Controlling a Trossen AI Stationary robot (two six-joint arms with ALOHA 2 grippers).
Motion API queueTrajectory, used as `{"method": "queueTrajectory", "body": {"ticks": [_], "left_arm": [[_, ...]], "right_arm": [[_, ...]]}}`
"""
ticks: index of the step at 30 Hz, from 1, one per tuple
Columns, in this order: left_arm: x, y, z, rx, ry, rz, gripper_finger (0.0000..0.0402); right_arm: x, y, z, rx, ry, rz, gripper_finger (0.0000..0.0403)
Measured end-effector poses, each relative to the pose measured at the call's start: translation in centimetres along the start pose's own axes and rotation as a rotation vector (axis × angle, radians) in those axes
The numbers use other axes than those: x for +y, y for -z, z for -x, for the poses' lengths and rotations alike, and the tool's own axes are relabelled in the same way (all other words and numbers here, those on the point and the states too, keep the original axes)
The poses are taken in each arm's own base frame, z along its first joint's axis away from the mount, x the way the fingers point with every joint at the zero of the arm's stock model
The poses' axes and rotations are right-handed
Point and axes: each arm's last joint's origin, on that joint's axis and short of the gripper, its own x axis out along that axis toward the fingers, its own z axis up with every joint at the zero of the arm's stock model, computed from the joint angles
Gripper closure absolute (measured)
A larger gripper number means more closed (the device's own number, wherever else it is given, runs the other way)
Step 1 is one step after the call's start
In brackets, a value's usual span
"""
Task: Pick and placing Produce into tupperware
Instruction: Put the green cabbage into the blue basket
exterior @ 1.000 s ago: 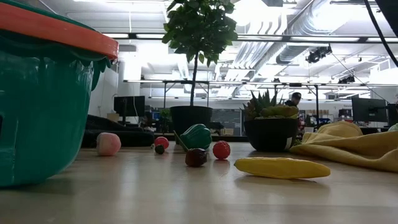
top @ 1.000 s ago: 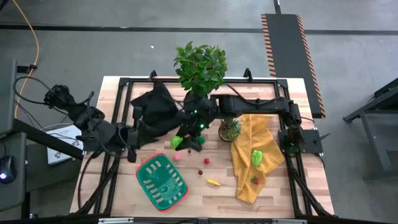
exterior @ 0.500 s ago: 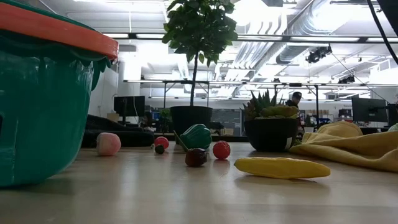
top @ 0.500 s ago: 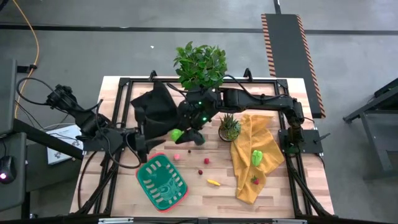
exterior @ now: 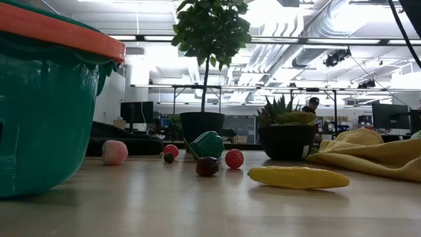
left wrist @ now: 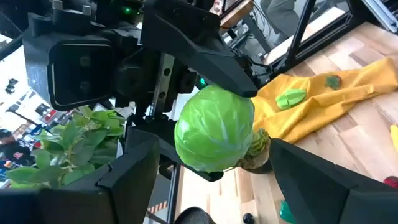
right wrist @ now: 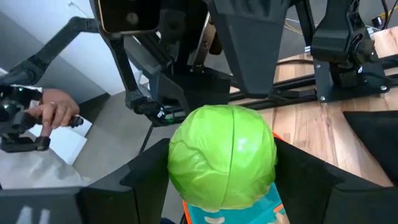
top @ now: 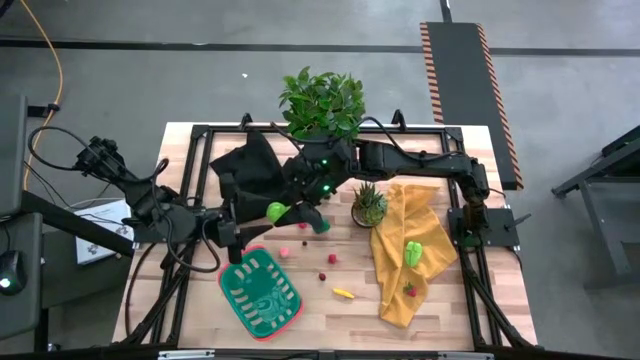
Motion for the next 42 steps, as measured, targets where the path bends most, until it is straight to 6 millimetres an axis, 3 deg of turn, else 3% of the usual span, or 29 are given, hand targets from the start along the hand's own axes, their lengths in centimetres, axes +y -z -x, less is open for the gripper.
{"method": "queueTrajectory", "body": {"ticks": [42], "left_arm": [[-0.3,-0.76,-0.66,-0.018,-0.052,-0.085,0.0108]], "right_arm": [[0.48,-0.74,-0.27,-0.099,0.01,0.012,0.0171]]}}
